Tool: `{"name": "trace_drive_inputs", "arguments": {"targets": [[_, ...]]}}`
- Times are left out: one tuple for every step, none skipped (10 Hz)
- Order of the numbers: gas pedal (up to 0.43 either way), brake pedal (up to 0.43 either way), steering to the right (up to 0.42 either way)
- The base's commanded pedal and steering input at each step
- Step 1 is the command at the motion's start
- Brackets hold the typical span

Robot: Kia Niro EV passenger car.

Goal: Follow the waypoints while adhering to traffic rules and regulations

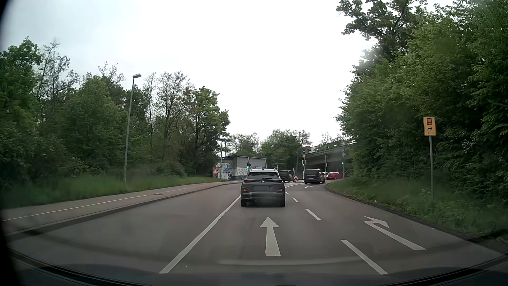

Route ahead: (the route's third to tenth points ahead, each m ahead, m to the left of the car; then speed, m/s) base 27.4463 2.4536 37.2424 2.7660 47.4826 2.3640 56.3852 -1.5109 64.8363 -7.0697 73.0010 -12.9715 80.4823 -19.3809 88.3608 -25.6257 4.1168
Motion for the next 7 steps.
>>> {"name": "trace_drive_inputs", "arguments": {"targets": [[0.409,0.000,0.002],[0.409,0.000,0.002],[0.378,0.000,0.002],[0.350,0.000,0.002],[0.339,0.000,0.002],[0.331,0.000,0.002],[0.319,0.000,0.003]]}}
